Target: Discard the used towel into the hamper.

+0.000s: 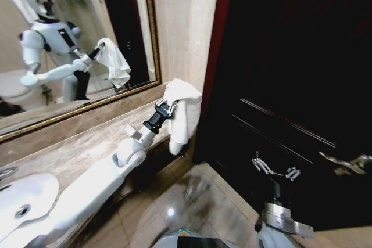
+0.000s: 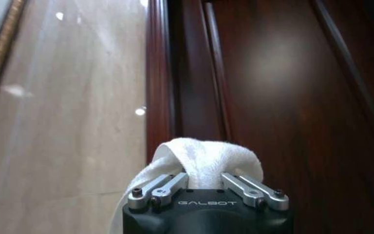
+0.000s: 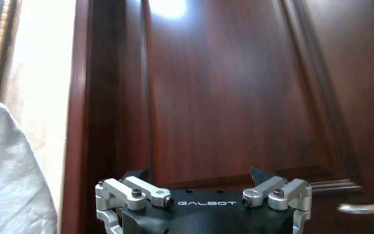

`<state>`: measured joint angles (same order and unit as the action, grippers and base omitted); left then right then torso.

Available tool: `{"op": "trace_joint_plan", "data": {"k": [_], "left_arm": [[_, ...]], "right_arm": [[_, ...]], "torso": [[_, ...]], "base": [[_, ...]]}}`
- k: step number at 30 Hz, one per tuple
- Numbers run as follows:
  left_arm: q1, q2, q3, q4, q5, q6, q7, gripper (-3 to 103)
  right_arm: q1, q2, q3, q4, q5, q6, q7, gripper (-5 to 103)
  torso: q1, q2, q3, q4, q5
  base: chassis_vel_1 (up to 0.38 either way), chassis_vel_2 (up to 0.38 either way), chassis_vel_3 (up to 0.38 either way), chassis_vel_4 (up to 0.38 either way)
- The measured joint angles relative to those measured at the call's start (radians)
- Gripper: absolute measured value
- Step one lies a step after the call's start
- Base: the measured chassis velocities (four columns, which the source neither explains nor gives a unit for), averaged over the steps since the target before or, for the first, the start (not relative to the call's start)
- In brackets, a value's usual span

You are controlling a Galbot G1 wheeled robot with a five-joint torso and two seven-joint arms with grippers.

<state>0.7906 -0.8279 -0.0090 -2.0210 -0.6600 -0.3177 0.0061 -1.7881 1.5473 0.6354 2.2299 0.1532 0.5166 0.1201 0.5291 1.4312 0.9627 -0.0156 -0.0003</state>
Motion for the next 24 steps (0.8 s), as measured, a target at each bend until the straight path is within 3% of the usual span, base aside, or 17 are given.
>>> {"op": "trace_joint_plan", "data": {"k": [24], "left_arm": [[0.002,-0.007,-0.004,0.004,0.000,0.000,0.001,7]], "right_arm": [[0.012,-0.009,0.004,-0.009,0.001,-0.002,0.001,100]], "torso": [[0.000,0.000,0.000,-0.0002,0.0003]], "base": [[-0.123,-0.124,-0.131,-0.117]]}}
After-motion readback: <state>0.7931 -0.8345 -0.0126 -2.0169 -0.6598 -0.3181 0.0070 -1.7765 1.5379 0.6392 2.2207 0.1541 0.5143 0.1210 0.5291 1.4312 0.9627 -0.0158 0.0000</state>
